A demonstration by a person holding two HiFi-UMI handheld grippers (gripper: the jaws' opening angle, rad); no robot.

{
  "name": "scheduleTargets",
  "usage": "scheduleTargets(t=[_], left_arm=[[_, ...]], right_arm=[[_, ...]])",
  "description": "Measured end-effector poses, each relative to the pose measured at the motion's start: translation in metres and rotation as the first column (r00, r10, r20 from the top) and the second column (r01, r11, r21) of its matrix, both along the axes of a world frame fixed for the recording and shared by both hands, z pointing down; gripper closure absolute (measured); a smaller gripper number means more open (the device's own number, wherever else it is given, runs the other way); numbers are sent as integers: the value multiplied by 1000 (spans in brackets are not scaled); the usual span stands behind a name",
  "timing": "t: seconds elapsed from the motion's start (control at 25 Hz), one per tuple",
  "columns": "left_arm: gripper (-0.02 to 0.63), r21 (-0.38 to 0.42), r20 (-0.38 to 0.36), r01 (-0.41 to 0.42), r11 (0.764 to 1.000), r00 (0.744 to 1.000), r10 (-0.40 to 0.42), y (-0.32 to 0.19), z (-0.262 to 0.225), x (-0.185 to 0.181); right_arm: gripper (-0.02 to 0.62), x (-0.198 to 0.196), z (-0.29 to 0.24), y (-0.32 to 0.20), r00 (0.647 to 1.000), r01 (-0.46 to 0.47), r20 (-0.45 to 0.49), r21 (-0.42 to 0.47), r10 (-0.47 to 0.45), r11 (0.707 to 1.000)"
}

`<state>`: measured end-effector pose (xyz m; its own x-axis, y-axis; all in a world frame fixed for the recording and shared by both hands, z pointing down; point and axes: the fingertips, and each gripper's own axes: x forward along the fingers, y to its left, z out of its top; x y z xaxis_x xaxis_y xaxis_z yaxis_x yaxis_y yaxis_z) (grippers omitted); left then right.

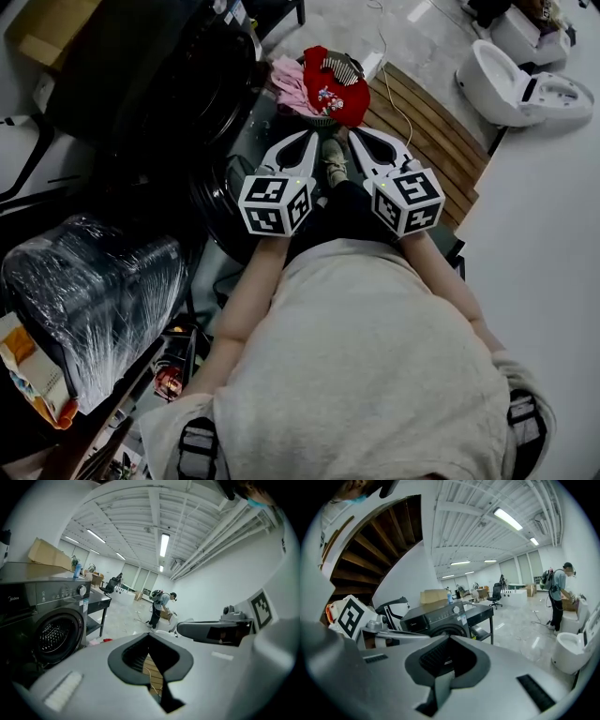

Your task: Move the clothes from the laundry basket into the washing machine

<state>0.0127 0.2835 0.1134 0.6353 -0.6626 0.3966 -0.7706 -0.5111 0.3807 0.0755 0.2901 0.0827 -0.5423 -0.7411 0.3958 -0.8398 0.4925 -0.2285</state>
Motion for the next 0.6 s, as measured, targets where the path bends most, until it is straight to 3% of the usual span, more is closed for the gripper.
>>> scheduleTargets(t=[0.32, 0.6], left_arm=[[595, -47, 77, 21, 999, 997, -17, -67, 26, 5], [595, -93, 94, 58, 994, 994, -50, -146, 36, 9]], right_arm=[[586, 3, 19, -83, 999, 49, -4, -50, -49, 998], [586, 5, 29, -167, 994, 109, 4, -91, -109, 990]])
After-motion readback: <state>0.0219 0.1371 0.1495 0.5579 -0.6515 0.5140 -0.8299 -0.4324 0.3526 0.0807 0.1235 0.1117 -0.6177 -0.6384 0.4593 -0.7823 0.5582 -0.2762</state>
